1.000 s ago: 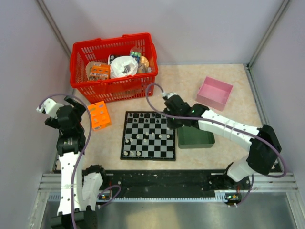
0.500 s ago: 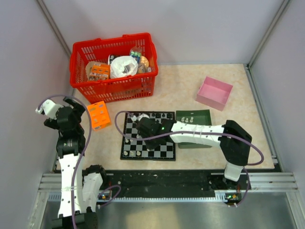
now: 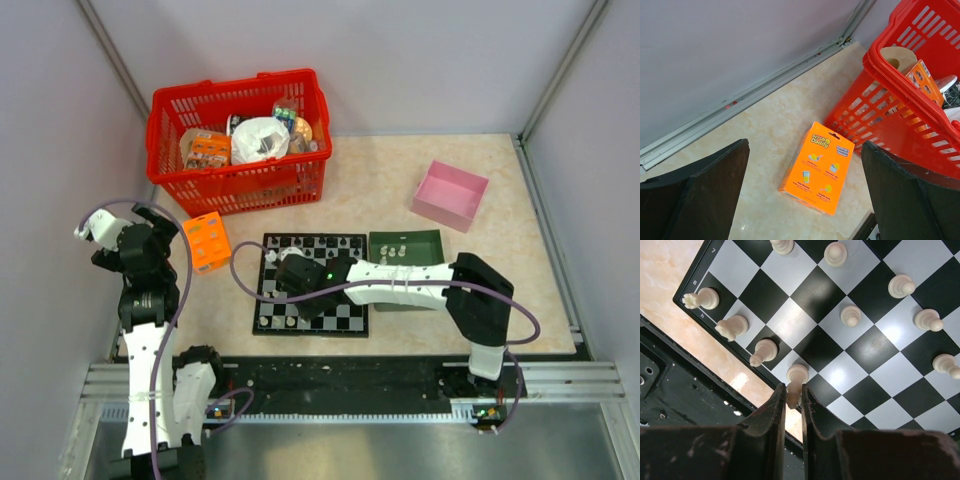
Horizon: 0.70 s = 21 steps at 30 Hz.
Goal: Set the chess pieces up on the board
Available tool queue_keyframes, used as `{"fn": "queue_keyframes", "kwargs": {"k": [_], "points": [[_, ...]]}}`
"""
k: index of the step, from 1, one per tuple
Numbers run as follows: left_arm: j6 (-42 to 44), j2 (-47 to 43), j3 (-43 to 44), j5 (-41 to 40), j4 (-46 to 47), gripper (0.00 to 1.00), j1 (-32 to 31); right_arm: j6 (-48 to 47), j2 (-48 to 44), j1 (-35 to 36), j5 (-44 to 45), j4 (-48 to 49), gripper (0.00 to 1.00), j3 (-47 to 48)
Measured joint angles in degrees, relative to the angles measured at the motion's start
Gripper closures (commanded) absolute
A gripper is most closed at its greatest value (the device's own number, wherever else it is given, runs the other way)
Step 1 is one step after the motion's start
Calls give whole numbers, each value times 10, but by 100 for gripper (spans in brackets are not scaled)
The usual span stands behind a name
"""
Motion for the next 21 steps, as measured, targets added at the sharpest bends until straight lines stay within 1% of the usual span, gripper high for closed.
{"fn": "queue_keyframes", "kwargs": {"k": [21], "points": [[0, 0, 0, -5, 0, 1, 0, 0, 12, 8, -2, -9, 93, 18]]}}
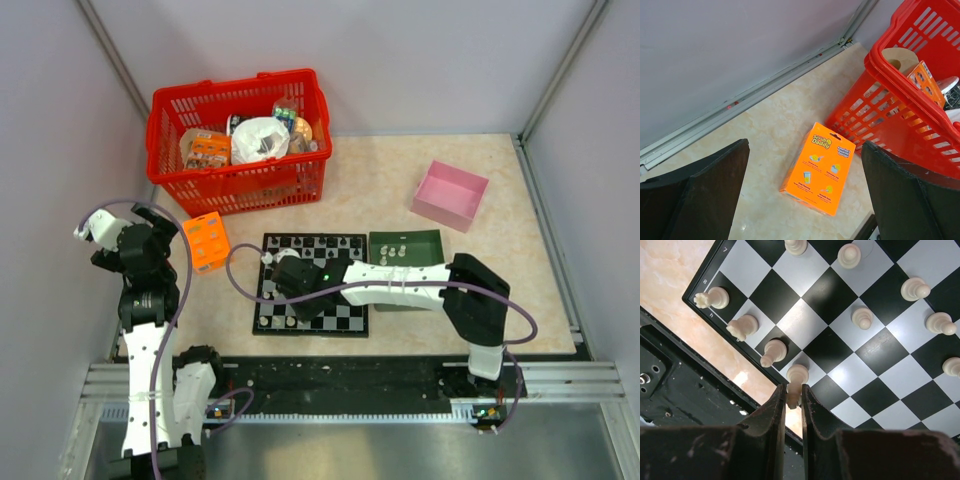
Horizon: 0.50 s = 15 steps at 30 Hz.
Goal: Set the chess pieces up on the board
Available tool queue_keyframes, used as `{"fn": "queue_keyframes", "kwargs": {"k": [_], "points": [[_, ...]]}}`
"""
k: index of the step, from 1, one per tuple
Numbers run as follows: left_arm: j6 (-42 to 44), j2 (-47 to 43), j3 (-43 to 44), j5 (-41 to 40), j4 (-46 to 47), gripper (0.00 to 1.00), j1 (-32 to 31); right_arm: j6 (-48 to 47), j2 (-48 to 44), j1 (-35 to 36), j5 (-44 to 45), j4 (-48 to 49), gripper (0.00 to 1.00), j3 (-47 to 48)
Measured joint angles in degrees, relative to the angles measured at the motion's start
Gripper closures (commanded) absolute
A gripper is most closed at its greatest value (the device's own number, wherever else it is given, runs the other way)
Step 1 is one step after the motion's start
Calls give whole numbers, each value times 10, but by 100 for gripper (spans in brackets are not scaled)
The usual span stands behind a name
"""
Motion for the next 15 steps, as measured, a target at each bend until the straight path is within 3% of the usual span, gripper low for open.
{"fn": "queue_keyframes", "kwargs": {"k": [8, 15], "points": [[0, 0, 0, 0, 0, 1, 0, 0, 14, 1, 0, -6, 93, 8], [0, 0, 0, 0, 0, 1, 0, 0, 16, 1, 1, -9, 84, 10]]}}
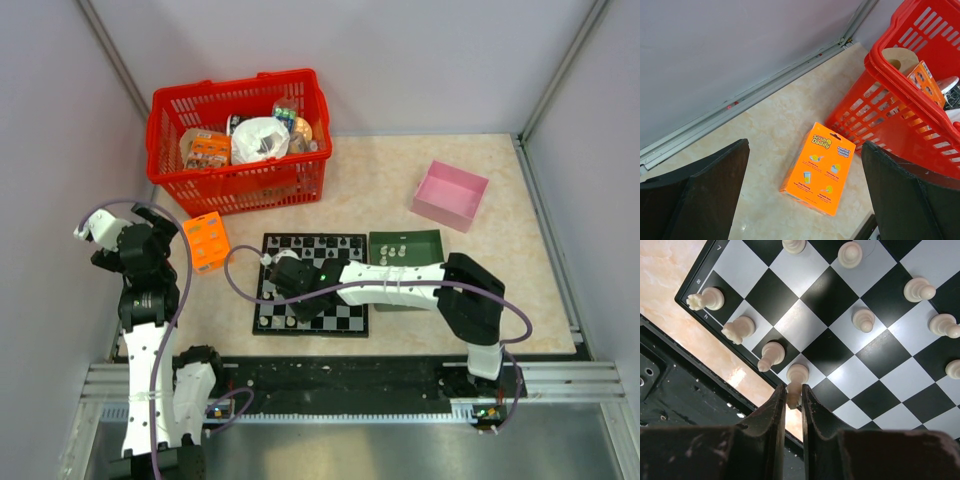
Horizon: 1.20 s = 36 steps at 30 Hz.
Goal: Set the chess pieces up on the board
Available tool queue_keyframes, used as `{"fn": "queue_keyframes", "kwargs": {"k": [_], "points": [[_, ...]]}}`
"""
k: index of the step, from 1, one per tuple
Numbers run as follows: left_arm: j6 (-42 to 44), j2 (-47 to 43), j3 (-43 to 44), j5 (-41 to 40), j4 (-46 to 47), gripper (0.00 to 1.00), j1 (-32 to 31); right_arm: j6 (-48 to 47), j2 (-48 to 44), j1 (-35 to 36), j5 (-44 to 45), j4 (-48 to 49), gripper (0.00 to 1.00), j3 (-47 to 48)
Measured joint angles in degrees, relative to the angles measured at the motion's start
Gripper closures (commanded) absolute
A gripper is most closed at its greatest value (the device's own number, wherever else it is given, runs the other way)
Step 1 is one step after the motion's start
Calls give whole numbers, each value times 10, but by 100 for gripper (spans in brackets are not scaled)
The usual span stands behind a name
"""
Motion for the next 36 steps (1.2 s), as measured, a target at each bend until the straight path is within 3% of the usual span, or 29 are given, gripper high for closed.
{"fn": "queue_keyframes", "kwargs": {"k": [12, 17, 26, 36], "points": [[0, 0, 0, 0, 0, 1, 0, -4, 0, 0, 0, -6, 97, 1], [0, 0, 0, 0, 0, 1, 0, -5, 0, 0, 0, -13, 96, 5], [0, 0, 0, 0, 0, 1, 0, -5, 2, 0, 0, -17, 83, 8], [0, 0, 0, 0, 0, 1, 0, -8, 8, 0, -2, -17, 60, 11]]}}
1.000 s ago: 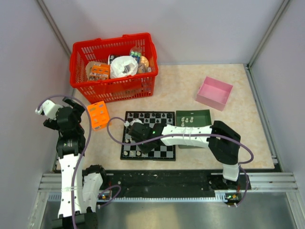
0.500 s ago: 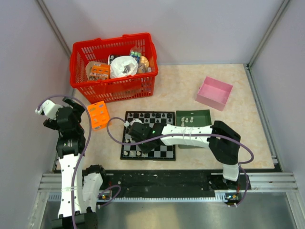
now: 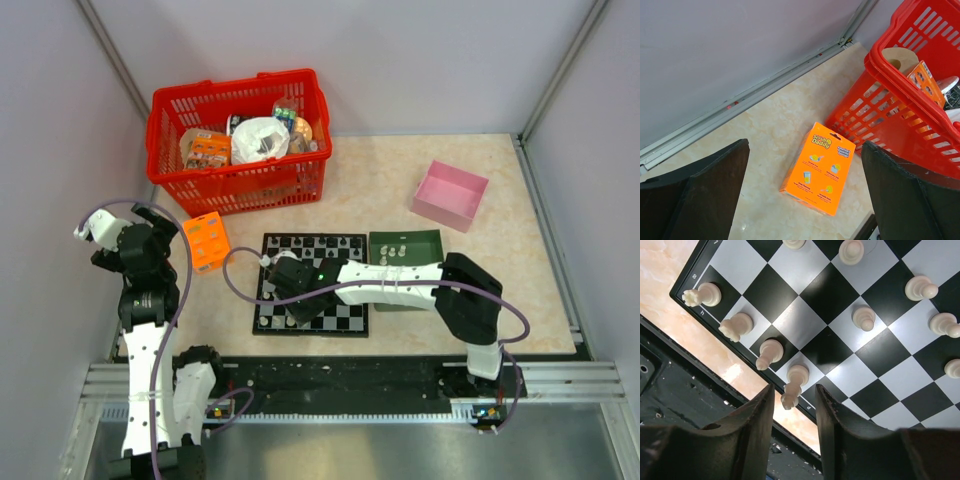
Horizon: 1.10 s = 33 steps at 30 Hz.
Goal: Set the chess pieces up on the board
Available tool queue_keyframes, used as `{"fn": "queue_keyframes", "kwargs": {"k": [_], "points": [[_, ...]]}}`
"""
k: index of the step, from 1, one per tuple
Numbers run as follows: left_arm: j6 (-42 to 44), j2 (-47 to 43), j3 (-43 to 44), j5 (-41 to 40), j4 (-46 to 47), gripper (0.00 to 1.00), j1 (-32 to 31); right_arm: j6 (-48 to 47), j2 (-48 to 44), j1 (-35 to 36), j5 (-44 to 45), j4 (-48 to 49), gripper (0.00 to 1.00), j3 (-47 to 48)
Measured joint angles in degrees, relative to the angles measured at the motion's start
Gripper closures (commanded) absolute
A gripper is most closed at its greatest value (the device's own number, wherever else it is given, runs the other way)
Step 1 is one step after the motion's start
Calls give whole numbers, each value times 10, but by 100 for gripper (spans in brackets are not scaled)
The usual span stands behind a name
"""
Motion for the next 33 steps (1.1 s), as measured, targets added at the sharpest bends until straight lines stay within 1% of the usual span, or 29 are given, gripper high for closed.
{"fn": "queue_keyframes", "kwargs": {"k": [2, 6, 9, 14, 17, 21, 24, 26, 29, 33], "points": [[0, 0, 0, 0, 0, 1, 0, -2, 0, 0, 0, 0, 58, 0], [0, 0, 0, 0, 0, 1, 0, -6, -1, 0, 6, 0, 51, 0], [0, 0, 0, 0, 0, 1, 0, -12, -12, 0, 19, -4, 50, 0], [0, 0, 0, 0, 0, 1, 0, -16, -90, -31, 40, -3, 50, -10], [0, 0, 0, 0, 0, 1, 0, -16, -167, -92, 57, 9, 50, -46], [0, 0, 0, 0, 0, 1, 0, -11, -248, -232, 71, 27, 49, -123], [-1, 0, 0, 2, 0, 1, 0, -10, -260, -330, 68, 40, 50, -176], [-1, 0, 0, 3, 0, 1, 0, -12, -256, -379, 65, 41, 51, -204], [-1, 0, 0, 7, 0, 1, 0, -17, -233, -414, 61, 43, 55, -215], [-1, 0, 0, 9, 0, 1, 0, -26, -196, -431, 59, 67, 58, -215]]}}
